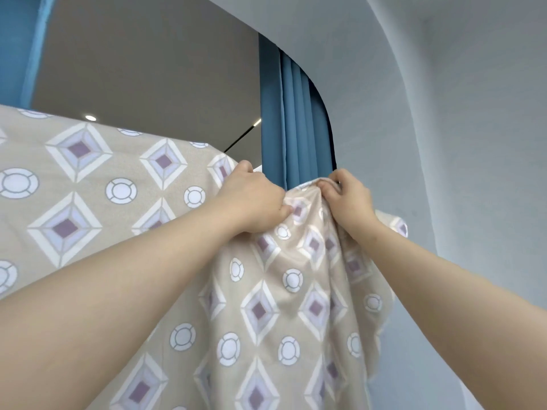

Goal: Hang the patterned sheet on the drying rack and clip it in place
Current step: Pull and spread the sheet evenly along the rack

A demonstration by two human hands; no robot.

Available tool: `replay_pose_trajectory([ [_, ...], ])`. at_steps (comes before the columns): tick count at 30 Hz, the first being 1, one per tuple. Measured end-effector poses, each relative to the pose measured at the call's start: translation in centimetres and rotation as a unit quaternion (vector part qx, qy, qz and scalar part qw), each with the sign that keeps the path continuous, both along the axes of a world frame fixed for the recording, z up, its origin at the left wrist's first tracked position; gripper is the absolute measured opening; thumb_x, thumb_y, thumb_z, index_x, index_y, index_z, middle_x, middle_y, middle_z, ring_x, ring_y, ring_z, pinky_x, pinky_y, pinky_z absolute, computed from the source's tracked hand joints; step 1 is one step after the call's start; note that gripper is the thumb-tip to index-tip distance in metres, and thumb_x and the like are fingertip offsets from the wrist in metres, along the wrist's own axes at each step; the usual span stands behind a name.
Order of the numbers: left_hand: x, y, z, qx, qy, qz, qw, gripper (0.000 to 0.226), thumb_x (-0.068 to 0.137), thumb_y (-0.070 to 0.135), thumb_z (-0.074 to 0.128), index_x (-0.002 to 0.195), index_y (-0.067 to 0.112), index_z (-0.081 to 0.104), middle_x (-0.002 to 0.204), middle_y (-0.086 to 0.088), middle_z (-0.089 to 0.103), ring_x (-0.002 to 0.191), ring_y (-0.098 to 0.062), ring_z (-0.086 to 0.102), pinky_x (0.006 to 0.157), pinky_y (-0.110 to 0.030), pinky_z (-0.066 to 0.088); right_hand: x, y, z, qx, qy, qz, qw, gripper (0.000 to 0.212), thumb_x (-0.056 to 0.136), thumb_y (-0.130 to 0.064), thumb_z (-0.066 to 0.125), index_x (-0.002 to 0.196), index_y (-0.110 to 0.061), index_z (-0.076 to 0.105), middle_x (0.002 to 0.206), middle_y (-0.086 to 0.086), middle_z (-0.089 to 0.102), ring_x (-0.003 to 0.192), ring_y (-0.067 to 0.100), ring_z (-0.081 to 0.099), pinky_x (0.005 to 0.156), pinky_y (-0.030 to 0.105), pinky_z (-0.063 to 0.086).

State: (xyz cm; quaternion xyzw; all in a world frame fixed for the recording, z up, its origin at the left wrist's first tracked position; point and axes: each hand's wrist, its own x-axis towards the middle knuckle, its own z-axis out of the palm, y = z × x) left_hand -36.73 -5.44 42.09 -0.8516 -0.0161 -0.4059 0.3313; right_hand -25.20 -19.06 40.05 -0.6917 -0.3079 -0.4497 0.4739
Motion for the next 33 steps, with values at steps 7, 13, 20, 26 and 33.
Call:
replay_pose_trajectory([
  [7,0.1,0.4,-0.6,0.015,0.046,0.024,0.999,0.030,0.095,0.050,0.028,0.081,0.030,0.046,0.101,0.002,0.064,0.118,-0.016,0.042,0.112,-0.046,0.009,0.2,-1.7,-3.5,-0.195,0.175,-0.014,0.965,0.018,0.084,-0.033,0.062,0.082,-0.016,0.057,0.078,-0.001,0.059,0.086,0.024,0.059,0.080,0.037,0.049],
  [13,-1.9,1.2,0.7,-0.016,-0.077,0.030,0.996,0.038,0.099,0.037,0.023,0.106,0.029,0.059,0.118,0.007,0.060,0.121,-0.020,0.041,0.107,-0.051,0.014,-3.6,1.0,-1.7,-0.061,0.028,0.023,0.997,0.038,0.090,-0.017,0.046,0.126,-0.028,0.049,0.126,-0.003,0.052,0.120,0.024,0.044,0.105,0.042,0.034],
  [20,-4.3,3.3,1.9,-0.122,-0.136,0.072,0.981,0.040,0.098,0.042,0.021,0.120,0.027,0.051,0.126,-0.001,0.053,0.120,-0.026,0.041,0.100,-0.048,0.024,-6.2,5.3,-1.2,-0.291,0.035,-0.050,0.955,0.038,0.096,-0.020,0.029,0.109,-0.021,0.064,0.153,-0.010,0.024,0.140,0.023,0.013,0.107,0.040,0.012],
  [26,-5.4,5.5,1.7,-0.139,-0.169,0.050,0.974,0.041,0.099,0.041,0.020,0.122,0.026,0.051,0.124,-0.001,0.055,0.116,-0.028,0.046,0.094,-0.040,0.028,-6.8,5.7,-1.4,-0.284,0.051,-0.041,0.956,0.033,0.093,-0.021,0.032,0.091,-0.026,0.064,0.157,-0.011,0.015,0.144,0.020,0.004,0.109,0.040,0.007],
  [33,-7.5,7.8,2.1,-0.126,-0.228,0.039,0.965,0.040,0.100,0.033,0.021,0.110,0.016,0.056,0.109,-0.007,0.063,0.105,-0.029,0.053,0.088,-0.038,0.029,-7.8,7.0,-1.1,-0.144,0.070,0.038,0.986,0.028,0.094,-0.035,0.043,0.115,-0.021,0.055,0.105,-0.003,0.064,0.105,0.019,0.054,0.100,0.030,0.029],
])
